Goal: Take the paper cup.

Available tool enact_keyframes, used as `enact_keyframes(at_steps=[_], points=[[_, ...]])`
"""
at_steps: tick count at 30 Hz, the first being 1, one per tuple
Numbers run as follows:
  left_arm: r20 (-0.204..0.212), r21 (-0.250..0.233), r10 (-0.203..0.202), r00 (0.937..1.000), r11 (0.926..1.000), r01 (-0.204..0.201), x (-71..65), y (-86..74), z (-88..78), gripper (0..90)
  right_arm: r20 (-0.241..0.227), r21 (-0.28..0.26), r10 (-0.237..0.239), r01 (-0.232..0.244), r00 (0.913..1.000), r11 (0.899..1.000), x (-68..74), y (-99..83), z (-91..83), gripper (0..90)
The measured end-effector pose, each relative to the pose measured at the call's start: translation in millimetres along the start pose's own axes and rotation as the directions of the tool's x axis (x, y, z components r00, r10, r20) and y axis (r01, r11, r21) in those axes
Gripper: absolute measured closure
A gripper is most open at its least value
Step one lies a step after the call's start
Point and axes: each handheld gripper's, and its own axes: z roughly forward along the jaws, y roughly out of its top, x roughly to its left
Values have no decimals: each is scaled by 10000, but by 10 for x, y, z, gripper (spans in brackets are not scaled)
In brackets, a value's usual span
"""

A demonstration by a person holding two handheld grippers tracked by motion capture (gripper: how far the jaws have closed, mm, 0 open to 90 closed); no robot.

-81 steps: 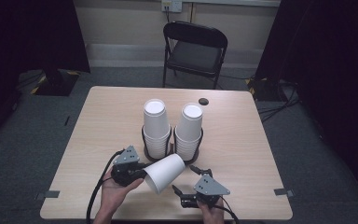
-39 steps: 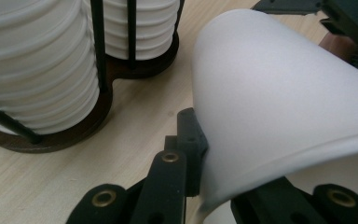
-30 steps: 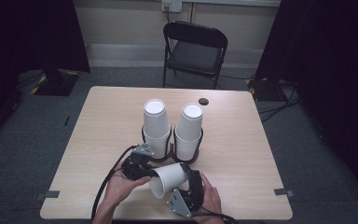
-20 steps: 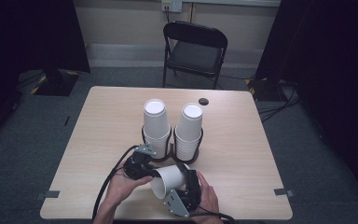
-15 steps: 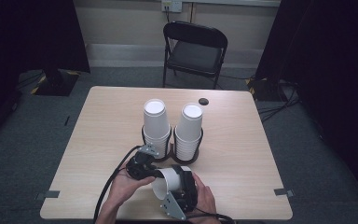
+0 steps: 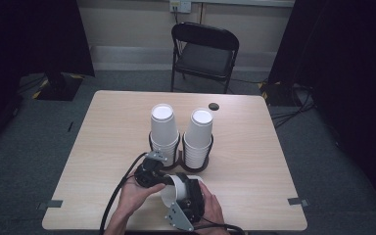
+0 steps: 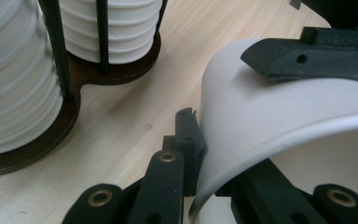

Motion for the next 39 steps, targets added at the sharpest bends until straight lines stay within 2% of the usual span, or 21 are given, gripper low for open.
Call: enact_keyframes(at_steps=[11,18,27,31,33,37,39], points=[[35,-130,-163,9999,9998,163,36,-25,40,846,-98,-125,231,-232,9997,9997,-4,-25,17,96],[94,-741,-408,9991,9964,414,70,-87,26,836,-208,-250,595,-600,9980,9979,-37,-34,42,102],[-177,-1275,-242,9996,9916,218,70,-151,-29,765,-244,-349,1013,-1021,9946,9942,-52,-27,38,105],[-657,-1991,-379,9971,9797,241,68,-190,-60,628,-214,-410,1214,-1222,9924,9917,-94,-41,42,106],[-942,-2283,-343,9950,9735,119,55,-207,-69,554,-228,-373,1379,-1387,9902,9896,-108,-51,44,106],[-948,-2730,-249,9952,9620,-19,50,-232,-97,493,-311,-356,1787,-1798,9834,9831,-135,-72,33,105],[-989,-2868,-125,9950,9578,-165,36,-234,-106,461,-326,-311,1726,-1736,9845,9843,-143,-81,28,105]])
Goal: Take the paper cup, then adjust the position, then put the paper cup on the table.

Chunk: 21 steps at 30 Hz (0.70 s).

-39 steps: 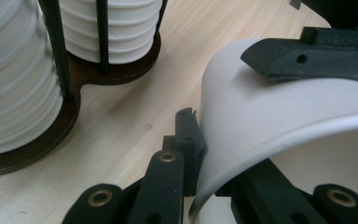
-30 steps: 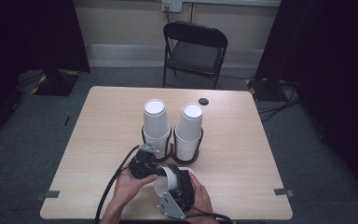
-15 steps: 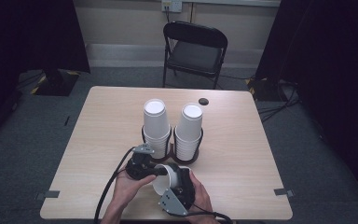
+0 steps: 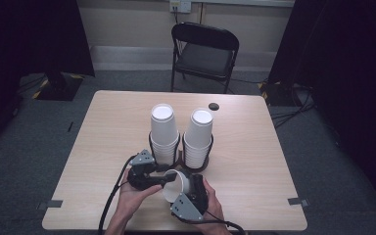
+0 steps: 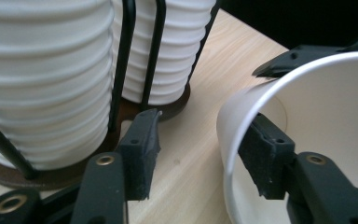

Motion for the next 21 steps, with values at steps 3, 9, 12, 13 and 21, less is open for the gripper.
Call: enact_keyframes(at_steps=[3,9,12,13,21], points=[[37,-225,105,9999,9997,-104,-6,-2,-15,432,-54,-115,277,-277,9996,9995,-31,-24,-10,105],[61,-598,91,9999,9982,-87,-16,-14,-31,416,10,-92,642,-642,9979,9979,-69,-42,-40,105],[75,-762,95,9999,9970,-89,-20,-30,-37,411,11,-110,850,-849,9964,9963,-85,-56,-48,105],[71,-798,106,9999,9968,-100,-20,-35,-43,409,-7,-115,888,-888,9961,9960,-93,-65,-49,105],[-9,-1223,78,10000,9925,-79,20,-65,-79,342,-74,19,1448,-1448,9894,9895,-131,-145,-41,104]])
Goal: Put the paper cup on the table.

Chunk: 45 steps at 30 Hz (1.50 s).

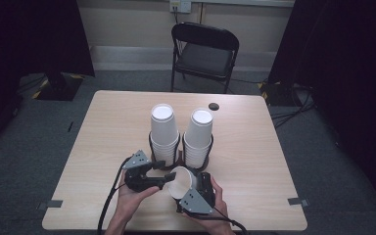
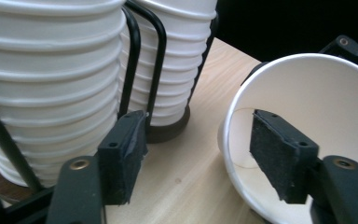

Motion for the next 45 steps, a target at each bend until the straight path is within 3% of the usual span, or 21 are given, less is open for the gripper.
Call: enact_keyframes(at_steps=[3,12,17,22,26,29,30,31,37,42,45], points=[[69,-259,143,9999,9996,-141,3,-10,-19,323,11,34,197,-197,9998,9998,-25,-17,3,105],[-473,-801,199,9987,9965,-237,10,-67,-110,255,72,172,861,-862,9963,9961,-116,-73,-15,105],[-663,-1058,207,9976,9940,-277,15,-117,-137,235,45,75,1348,-1349,9909,9908,-163,-123,-48,105],[-1162,-1148,208,9930,9928,-342,27,-178,-172,175,-16,-55,1916,-1916,9815,9814,-221,-173,-89,105],[-1023,-1229,332,9942,9914,-458,38,-238,-177,163,-24,-51,2273,-2273,9738,9738,-276,-213,-128,105],[-1097,-1296,345,9934,9904,-487,47,-268,-183,164,-40,-80,2709,-2710,9626,9626,-329,-256,-154,106],[-1149,-1319,367,9927,9899,-519,54,-279,-188,163,40,-15,2991,-2991,9542,9542,-365,-287,-160,106],[-1223,-1335,358,9918,9897,-522,61,-287,-192,163,40,-15,2991,-2991,9542,9542,-365,-287,-160,106],[-1358,-1592,438,9898,9851,-654,105,-382,-233,155,107,-62,3739,-3739,9274,9275,-483,-375,-168,106],[-2054,-1488,484,9775,9856,-800,73,-451,-234,155,289,-236,4042,-4036,9142,9146,-567,-402,-205,106],[-2498,-1525,569,9666,9835,-973,30,-496,-241,156,399,-280,4207,-4198,9063,9072,-615,-424,-240,106]])
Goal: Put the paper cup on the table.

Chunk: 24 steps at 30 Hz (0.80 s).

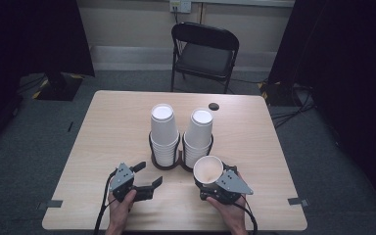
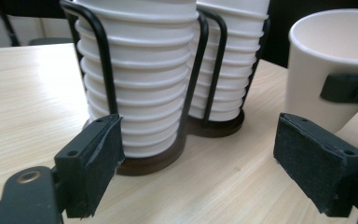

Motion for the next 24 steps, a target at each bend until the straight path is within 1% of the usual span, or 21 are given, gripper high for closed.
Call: enact_keyframes(at_steps=[2,4,5,6,7,9,11,12,13,15,17,18,21,24], points=[[-265,-80,17,9996,10000,-19,-18,-23,-11,156,116,-41,130,-130,9998,9999,-46,5,-22,106],[-410,-50,40,9992,10000,-42,-21,-41,-16,156,172,-149,333,-331,9993,9993,-98,10,-42,106],[-486,-90,-10,9988,10000,5,-22,-48,-20,156,216,-197,438,-433,9988,9989,-136,14,-55,106],[-588,-113,66,9983,9999,-72,-16,-51,-27,155,325,-257,488,-480,9983,9985,-163,18,-62,106],[-636,-145,-24,9980,9999,15,-23,-58,-30,155,374,-301,526,-515,9979,9982,-195,23,-65,106],[-717,-180,97,9974,9998,-110,-24,-74,-36,154,470,-363,705,-688,9964,9970,-248,32,-69,105],[-789,-224,10,9969,9997,-28,-26,-98,-42,155,438,-574,901,-876,9950,9945,-315,38,-75,105],[-814,-275,-143,9966,9995,121,-32,-114,-48,155,367,-670,1062,-1036,9937,9924,-362,38,-75,105],[-826,-331,-183,9964,9993,156,-37,-127,-51,155,451,-664,1144,-1113,9924,9916,-396,38,-73,105],[-1005,-325,-106,9949,9994,73,-52,-150,-58,154,595,-645,1263,-1224,9902,9904,-459,38,-62,105],[-1039,-289,-79,9946,9996,49,-59,-167,-61,154,682,-696,1528,-1481,9859,9865,-522,40,-50,105],[-1046,-301,-118,9944,9995,87,-67,-179,-61,154,719,-727,1578,-1526,9848,9856,-546,43,-45,105],[-1146,-239,76,9934,9997,-104,-83,-204,-62,154,989,-781,1766,-1693,9793,9825,-642,62,-24,105],[-1266,-292,100,9919,9995,-138,-98,-207,-62,154,1250,-822,1809,-1715,9755,9817,-732,95,-4,105]])
